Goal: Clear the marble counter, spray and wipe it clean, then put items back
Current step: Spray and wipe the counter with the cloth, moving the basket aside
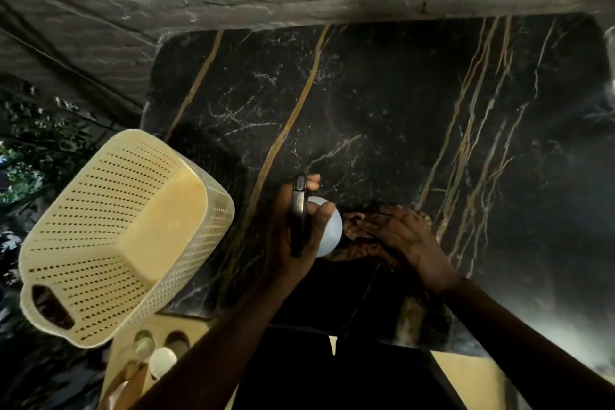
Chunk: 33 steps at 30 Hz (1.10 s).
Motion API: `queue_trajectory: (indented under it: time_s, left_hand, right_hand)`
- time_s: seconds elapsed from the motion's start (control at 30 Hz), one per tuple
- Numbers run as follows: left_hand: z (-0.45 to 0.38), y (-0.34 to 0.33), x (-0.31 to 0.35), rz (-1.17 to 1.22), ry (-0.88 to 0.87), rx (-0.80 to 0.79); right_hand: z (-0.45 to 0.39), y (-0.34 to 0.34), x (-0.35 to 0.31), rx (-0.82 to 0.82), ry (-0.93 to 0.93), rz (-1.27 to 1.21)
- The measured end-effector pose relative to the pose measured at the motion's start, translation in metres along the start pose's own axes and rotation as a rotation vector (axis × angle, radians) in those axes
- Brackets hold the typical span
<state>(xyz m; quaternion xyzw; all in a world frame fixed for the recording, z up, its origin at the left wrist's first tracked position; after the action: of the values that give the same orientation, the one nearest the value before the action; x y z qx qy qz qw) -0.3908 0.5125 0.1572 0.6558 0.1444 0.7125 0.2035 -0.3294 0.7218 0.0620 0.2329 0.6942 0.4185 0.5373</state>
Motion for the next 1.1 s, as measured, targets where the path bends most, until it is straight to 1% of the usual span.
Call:
queue_trajectory:
  time_s: [0.1,0.17,0.23,0.3,0.37,0.43,0.57,0.63,0.73,0.87,0.93,1.0,1.1]
  left_hand:
    - [-0.002,0.004,0.010,-0.132,-0.077,-0.009]
    - [-0.003,0.009,0.014,-0.148,-0.131,-0.025]
    - [-0.002,0.014,0.018,-0.127,-0.163,-0.103]
    - [0.001,0.024,0.017,-0.088,-0.144,-0.185]
    - [0.006,0.037,0.009,-0.017,-0.071,-0.231]
    - [0.013,0.060,0.006,0.010,-0.070,-0.250]
    - [0.030,0.117,0.017,-0.013,-0.108,-0.244]
    - [0.036,0.147,0.022,-0.021,-0.109,-0.143]
    - [0.045,0.191,0.013,-0.041,-0.152,0.093]
    - [0.056,0.245,-0.028,-0.060,-0.118,0.378]
    - [0.058,0.257,-0.052,-0.127,-0.072,0.463]
    - [0.057,0.269,-0.073,-0.175,-0.028,0.530]
    - [0.049,0.273,-0.101,-0.276,0.033,0.582]
  right_hand:
    - [-0.001,0.000,-0.003,-0.028,-0.026,0.080]
    - [0.000,0.001,-0.006,-0.046,-0.055,0.137]
    - [-0.001,0.006,-0.013,-0.029,-0.097,0.155]
    - [-0.006,0.015,-0.028,0.037,-0.135,0.145]
    - [-0.017,0.028,-0.052,0.155,-0.148,0.098]
    - [-0.037,0.043,-0.087,0.254,-0.101,0.004]
    - [-0.082,0.069,-0.163,0.344,0.069,-0.160]
    - [-0.103,0.074,-0.200,0.370,0.166,-0.201]
    - [-0.138,0.062,-0.243,0.361,0.232,-0.213]
    - [-0.187,0.023,-0.276,0.220,0.239,-0.163]
    - [-0.204,0.004,-0.278,0.157,0.218,-0.160]
    - [-0.221,-0.013,-0.282,0.132,0.204,-0.127]
    - [-0.238,-0.032,-0.280,0.116,0.215,0.033]
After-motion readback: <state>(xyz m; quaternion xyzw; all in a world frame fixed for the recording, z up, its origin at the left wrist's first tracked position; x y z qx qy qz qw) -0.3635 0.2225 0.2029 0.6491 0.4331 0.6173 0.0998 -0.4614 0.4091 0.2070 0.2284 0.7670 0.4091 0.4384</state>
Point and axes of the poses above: each hand's wrist, its own z-axis away from the middle knuckle, its own y-axis out of the back of the hand, x = y × z, the point moved 1 cm from there along -z, towards the middle knuckle, and after that the axes turned 1 degree about -x, right-handed, at the moved point
